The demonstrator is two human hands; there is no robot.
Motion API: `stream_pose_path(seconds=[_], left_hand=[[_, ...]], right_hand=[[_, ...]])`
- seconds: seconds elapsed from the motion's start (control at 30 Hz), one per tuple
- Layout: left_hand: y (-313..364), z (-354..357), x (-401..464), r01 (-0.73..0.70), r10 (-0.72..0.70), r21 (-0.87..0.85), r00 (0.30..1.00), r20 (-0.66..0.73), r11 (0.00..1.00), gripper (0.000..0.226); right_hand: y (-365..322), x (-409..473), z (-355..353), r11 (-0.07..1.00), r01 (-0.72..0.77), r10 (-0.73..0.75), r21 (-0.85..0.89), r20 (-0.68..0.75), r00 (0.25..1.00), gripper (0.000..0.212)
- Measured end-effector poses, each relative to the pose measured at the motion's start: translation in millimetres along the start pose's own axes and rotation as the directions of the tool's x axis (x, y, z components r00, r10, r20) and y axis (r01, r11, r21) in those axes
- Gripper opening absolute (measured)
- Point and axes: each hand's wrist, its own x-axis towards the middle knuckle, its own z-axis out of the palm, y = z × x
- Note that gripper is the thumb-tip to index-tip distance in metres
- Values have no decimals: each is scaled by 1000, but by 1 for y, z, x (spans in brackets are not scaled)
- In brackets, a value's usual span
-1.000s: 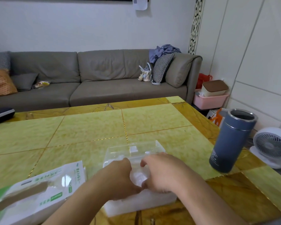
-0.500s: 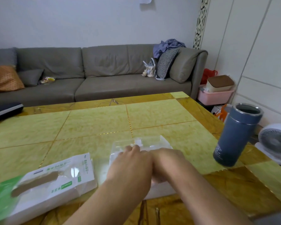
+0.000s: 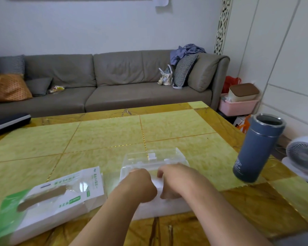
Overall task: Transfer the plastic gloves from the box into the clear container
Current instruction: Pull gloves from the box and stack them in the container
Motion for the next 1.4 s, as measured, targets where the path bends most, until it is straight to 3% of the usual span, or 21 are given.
stream_pose_path(seconds=[0.13, 0.23, 0.33, 0.4, 0.5, 0.67, 0.87, 1.1, 1.23, 1.4], left_hand=[[-5, 3, -13, -9, 3, -71, 996, -87, 997, 7], [-8, 6, -38, -18, 15, -9, 968, -251, 1000, 18], [0, 4, -55, -105, 127, 81, 928, -351, 991, 24], [5, 7, -50, -108, 135, 107, 945, -298, 988, 32], [6, 9, -34, -7, 36, 139, 977, -208, 990, 32], [4, 6, -16, 11, 1, 91, 991, -131, 996, 28], [0, 11, -1, 76, -79, -68, 996, -44, 995, 40], [6, 0, -3, 54, -52, -38, 998, 41, 998, 37], [2, 0, -18, 2, -4, -51, 999, -40, 999, 32], [1, 6, -45, -75, 105, 113, 950, -294, 991, 44]], right_hand=[[1, 2, 4, 1000, -2, 2, 24, -2, 1000, 59], [1, 10, 6, 1000, 0, 0, -10, -8, 1000, 61], [0, 13, 5, 999, 4, -3, -43, 29, 1000, 59], [-1, 12, 6, 999, 21, -21, -41, 7, 1000, 48], [2, 10, 11, 999, 22, -25, -39, -70, 997, 39], [-1, 10, 11, 999, 14, -16, -35, -51, 999, 50], [2, 5, 7, 1000, 17, -17, 5, -25, 1000, 57], [1, 5, 8, 996, -25, 26, 87, -13, 1000, 58], [-1, 2, 10, 994, -39, 39, 98, -1, 999, 57], [-4, 4, 7, 998, -39, 38, 47, 38, 999, 61]])
